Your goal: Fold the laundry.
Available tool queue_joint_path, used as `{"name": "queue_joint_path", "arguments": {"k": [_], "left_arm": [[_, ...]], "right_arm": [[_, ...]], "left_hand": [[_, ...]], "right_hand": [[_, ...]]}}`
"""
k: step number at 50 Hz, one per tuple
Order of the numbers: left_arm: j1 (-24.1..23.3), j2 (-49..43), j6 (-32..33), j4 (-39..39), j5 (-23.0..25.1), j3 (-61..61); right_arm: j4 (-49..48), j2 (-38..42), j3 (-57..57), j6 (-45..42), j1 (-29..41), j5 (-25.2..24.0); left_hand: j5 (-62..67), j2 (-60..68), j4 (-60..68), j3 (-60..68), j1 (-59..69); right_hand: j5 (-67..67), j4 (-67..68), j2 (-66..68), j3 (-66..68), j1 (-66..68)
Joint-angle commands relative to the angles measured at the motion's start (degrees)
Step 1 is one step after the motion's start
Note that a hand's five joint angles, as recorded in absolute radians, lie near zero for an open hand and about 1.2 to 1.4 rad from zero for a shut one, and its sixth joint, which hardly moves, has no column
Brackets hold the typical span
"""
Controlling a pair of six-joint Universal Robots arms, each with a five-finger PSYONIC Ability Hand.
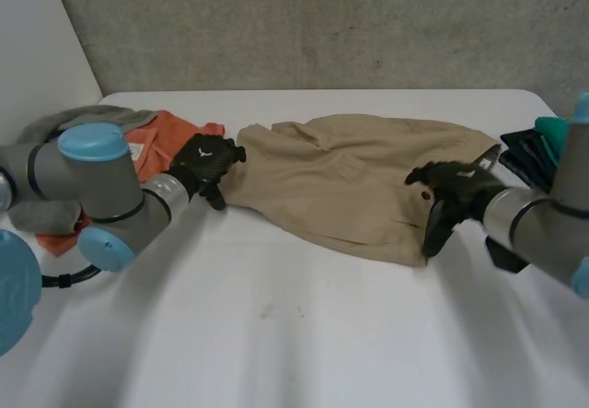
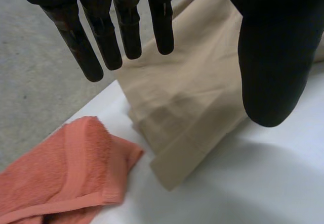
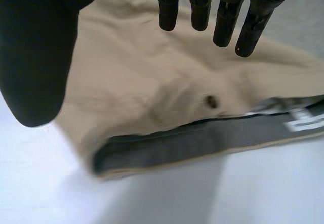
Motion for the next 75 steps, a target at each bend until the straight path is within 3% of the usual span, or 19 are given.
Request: {"name": "queue_joint_path", "arguments": {"k": [1,9,12,14,17,24,37,45,51,55,60,62,70,75], "left_arm": [[0.08,-2.62,0.0,-0.44,1.67,2.88],[0.08,-3.06,0.0,-0.44,1.58,3.32],[-0.01,-2.8,-0.09,-0.44,1.49,2.97],[-0.01,-2.62,-0.09,-0.53,1.41,2.79],[-0.09,-2.45,-0.09,-0.61,1.41,2.35],[-0.09,-1.39,-0.09,-0.7,1.41,0.69],[-0.53,-1.3,-0.09,-0.53,1.23,-0.9],[-0.8,-1.65,-0.18,-0.17,-2.8,-0.2],[-1.59,-2.09,-0.09,-0.26,-3.16,-0.28],[-1.85,-2.44,-0.09,-0.35,-3.16,-0.46],[-1.85,-1.57,-0.09,-0.26,-4.3,-0.9],[-1.85,-0.69,-0.09,-0.35,-5.27,-1.08],[-2.03,16.59,0.52,-0.79,-15.46,-12.82],[-2.38,29.18,2.45,-0.97,-15.65,-23.47]], "right_arm": [[-5.99,3.9,2.47,0.12,5.33,5.04],[-10.66,9.0,1.24,-3.13,8.14,9.27],[-12.85,10.41,1.07,-6.28,8.14,10.15],[-13.47,10.67,0.98,-7.52,8.14,10.59],[-15.14,10.24,0.89,-9.28,8.06,11.29],[-16.63,7.78,1.85,-8.49,8.06,10.86],[-16.11,-4.35,4.49,-7.08,10.43,10.77],[-15.93,-11.46,6.86,-5.68,11.31,9.98],[-15.93,-14.63,7.31,-4.62,11.75,9.54],[-15.84,-15.95,7.39,-4.18,11.75,9.54],[-15.76,-16.57,7.92,-4.97,10.96,9.45],[-15.58,-16.57,8.18,-5.32,10.96,9.27],[-9.79,-16.57,8.45,-12.26,9.73,9.1],[-4.34,-16.57,9.41,-17.54,7.62,8.92]], "left_hand": [[6.1,6.27,6.3,6.4,6.41],[8.96,9.13,9.16,9.26,9.27],[8.96,9.13,9.16,9.26,9.27],[8.79,8.97,9.0,9.09,9.11],[8.12,8.3,8.32,8.42,8.43],[4.77,4.94,4.97,5.07,5.08],[3.74,3.92,3.95,4.04,4.06],[4.92,5.1,5.12,5.22,5.23],[5.93,6.1,6.13,6.23,6.24],[14.48,14.66,14.68,14.78,14.79],[55.63,55.8,55.83,55.93,55.94],[55.7,55.88,55.9,56.0,56.01],[55.7,55.88,55.9,56.0,56.01],[55.7,55.88,55.9,56.0,56.01]], "right_hand": [[3.47,3.72,4.4,4.89,5.69],[10.56,10.81,11.49,11.98,12.78],[19.78,20.03,20.71,21.2,22.01],[28.84,29.1,29.78,30.27,31.07],[66.38,66.64,67.32,67.81,68.61],[66.51,66.77,67.45,67.94,68.74],[66.51,66.77,67.45,67.94,68.74],[66.51,66.77,67.45,67.94,68.74],[66.51,66.77,67.45,67.94,68.74],[66.51,66.77,67.45,67.94,68.74],[66.51,66.77,67.45,67.94,68.74],[66.51,66.77,67.45,67.94,68.74],[66.51,66.77,67.45,67.94,68.74],[66.51,66.77,67.45,67.94,68.74]]}}
